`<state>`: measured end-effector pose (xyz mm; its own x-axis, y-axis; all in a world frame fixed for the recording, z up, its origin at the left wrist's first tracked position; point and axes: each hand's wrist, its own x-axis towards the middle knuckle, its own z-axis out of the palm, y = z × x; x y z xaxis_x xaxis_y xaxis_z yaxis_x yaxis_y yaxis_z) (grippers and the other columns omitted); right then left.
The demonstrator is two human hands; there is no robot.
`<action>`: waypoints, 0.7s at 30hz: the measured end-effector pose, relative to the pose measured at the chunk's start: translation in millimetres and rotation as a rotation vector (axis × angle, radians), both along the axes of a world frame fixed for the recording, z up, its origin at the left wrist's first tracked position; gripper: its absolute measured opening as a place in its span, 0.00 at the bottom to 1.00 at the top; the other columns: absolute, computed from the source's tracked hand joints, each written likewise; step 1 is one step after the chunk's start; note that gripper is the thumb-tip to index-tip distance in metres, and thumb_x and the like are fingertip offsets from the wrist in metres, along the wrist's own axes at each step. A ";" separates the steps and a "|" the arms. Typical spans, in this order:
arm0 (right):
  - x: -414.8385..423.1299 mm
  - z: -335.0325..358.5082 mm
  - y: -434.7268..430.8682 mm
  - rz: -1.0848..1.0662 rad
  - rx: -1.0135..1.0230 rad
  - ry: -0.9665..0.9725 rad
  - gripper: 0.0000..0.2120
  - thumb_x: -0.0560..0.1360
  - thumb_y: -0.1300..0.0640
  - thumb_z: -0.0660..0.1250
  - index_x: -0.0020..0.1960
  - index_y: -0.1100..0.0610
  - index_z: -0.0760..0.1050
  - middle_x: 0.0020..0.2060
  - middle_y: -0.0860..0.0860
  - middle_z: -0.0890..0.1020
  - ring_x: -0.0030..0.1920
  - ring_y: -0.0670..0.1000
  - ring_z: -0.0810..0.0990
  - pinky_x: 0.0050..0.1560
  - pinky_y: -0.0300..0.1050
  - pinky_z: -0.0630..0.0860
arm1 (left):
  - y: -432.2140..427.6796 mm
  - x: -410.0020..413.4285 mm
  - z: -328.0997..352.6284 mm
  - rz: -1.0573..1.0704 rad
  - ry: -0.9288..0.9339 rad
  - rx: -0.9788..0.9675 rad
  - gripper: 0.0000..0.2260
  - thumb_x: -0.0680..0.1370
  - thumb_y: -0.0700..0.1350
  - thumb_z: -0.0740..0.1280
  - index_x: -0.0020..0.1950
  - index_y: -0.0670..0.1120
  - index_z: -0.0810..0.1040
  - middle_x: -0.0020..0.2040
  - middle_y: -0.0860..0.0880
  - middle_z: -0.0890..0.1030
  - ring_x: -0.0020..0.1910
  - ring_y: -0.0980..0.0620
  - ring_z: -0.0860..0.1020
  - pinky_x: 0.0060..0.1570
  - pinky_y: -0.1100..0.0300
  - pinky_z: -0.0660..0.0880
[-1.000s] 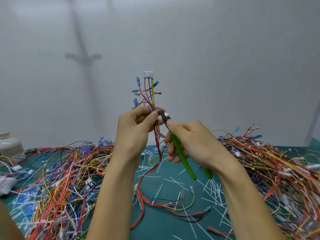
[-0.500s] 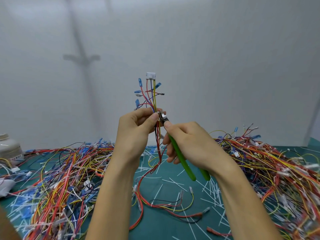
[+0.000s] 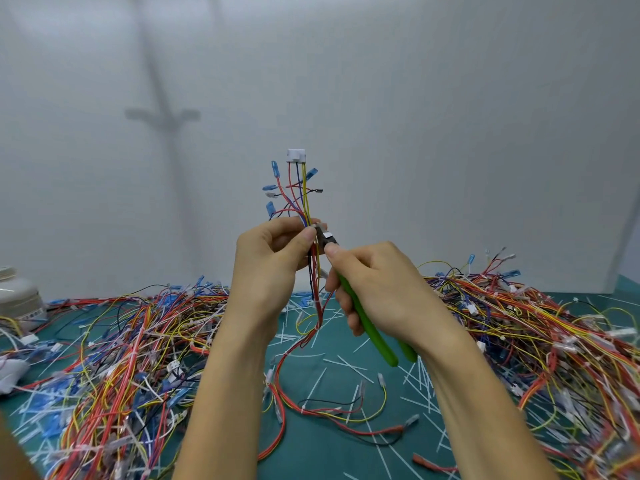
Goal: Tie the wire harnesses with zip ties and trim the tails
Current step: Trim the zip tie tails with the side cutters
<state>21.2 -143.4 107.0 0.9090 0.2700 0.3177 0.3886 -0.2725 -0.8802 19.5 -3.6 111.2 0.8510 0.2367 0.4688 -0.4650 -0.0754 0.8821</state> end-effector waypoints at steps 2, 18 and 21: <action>0.0 1.3 1.3 0.023 0.078 0.029 0.24 0.81 0.45 0.60 0.38 0.62 0.78 0.24 0.53 0.77 0.23 0.53 0.77 0.27 0.45 0.75 | 1.9 -0.6 0.4 0.011 -0.007 -0.020 0.06 0.79 0.37 0.68 0.46 0.47 0.82 0.44 0.51 0.86 0.41 0.55 0.84 0.47 0.57 0.81; -1.5 1.4 3.1 -0.125 0.073 -0.168 0.07 0.71 0.49 0.75 0.42 0.51 0.79 0.35 0.46 0.82 0.35 0.50 0.81 0.43 0.53 0.81 | 5.3 -8.9 9.6 -0.017 -0.050 -0.134 0.04 0.76 0.40 0.71 0.43 0.43 0.84 0.38 0.47 0.81 0.34 0.56 0.79 0.37 0.65 0.79; -1.2 2.0 -1.0 -0.007 0.181 -0.124 0.07 0.72 0.57 0.75 0.40 0.55 0.78 0.29 0.46 0.79 0.27 0.47 0.76 0.32 0.42 0.76 | 5.3 -9.5 8.7 -0.039 -0.039 -0.076 0.04 0.77 0.43 0.71 0.44 0.45 0.85 0.37 0.49 0.81 0.34 0.56 0.78 0.34 0.66 0.77</action>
<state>20.0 -144.5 109.0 0.8616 0.1919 0.4699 0.4956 -0.1175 -0.8606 10.0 1.8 119.9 0.8419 0.2393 0.4836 -0.5002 0.0098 0.8659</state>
